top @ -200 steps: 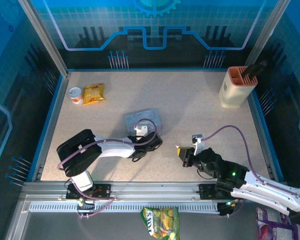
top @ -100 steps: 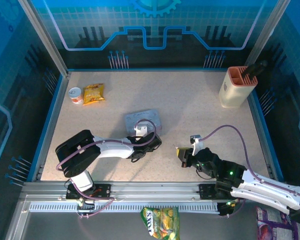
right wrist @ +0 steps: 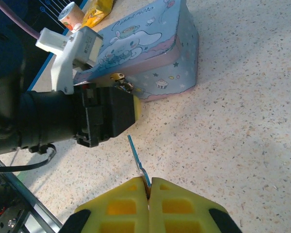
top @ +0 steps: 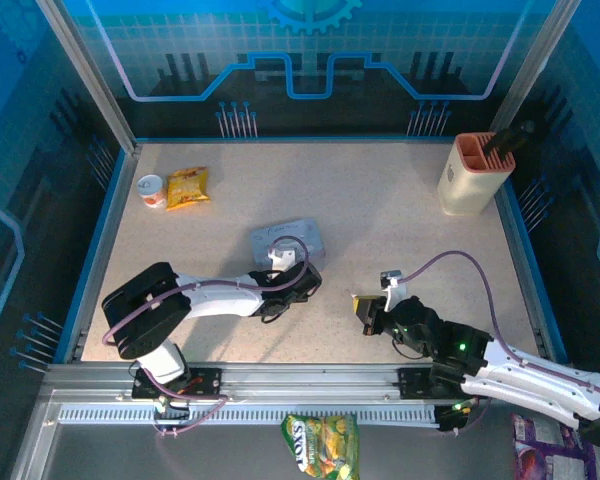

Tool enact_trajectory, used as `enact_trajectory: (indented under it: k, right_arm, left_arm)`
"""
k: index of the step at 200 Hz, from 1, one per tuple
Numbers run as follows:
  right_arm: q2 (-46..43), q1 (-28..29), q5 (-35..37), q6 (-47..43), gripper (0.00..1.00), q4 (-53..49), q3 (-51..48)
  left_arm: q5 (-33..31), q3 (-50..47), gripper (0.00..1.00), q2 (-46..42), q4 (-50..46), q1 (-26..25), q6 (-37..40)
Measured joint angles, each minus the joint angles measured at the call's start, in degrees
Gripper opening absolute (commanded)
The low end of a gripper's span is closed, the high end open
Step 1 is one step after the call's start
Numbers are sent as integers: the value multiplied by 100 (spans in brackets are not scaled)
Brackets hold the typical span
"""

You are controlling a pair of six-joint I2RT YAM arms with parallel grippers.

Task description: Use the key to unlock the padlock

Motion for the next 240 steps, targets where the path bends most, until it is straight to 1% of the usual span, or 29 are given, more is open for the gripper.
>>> enact_trajectory:
  k: [31,59,96,138,166,209,223,240]
  right_arm:
    - [129,13,-2,-4,0,140,-127]
    - [391,74,-20,-50,0,448,-295]
    - [994,398,55,-317,0,1300,-527]
    - [2256,946,210,-859,0,2651,-640]
    - [3209,1233,402,-1010,0,3681,-647]
    - [4769,1300,802,-914,0,5412,-675]
    - [5128,1300,852,-914,0,5888,-691]
    - [5362,1296,892,-909,0,6255,-693]
  left_arm:
    - [407,0,27,-184,-160,17,0]
    - [938,0,26,-402,-221,142,-17]
    - [1545,-17,25,-634,-216,361,-44]
    - [1961,-22,24,-778,-227,402,-90]
    - [2166,-76,22,-933,-164,450,-240]
    - [2393,-361,21,-1016,173,470,-608]
    - [2396,-413,21,-1038,205,472,-645]
    - [2396,-457,21,-1082,245,472,-719]
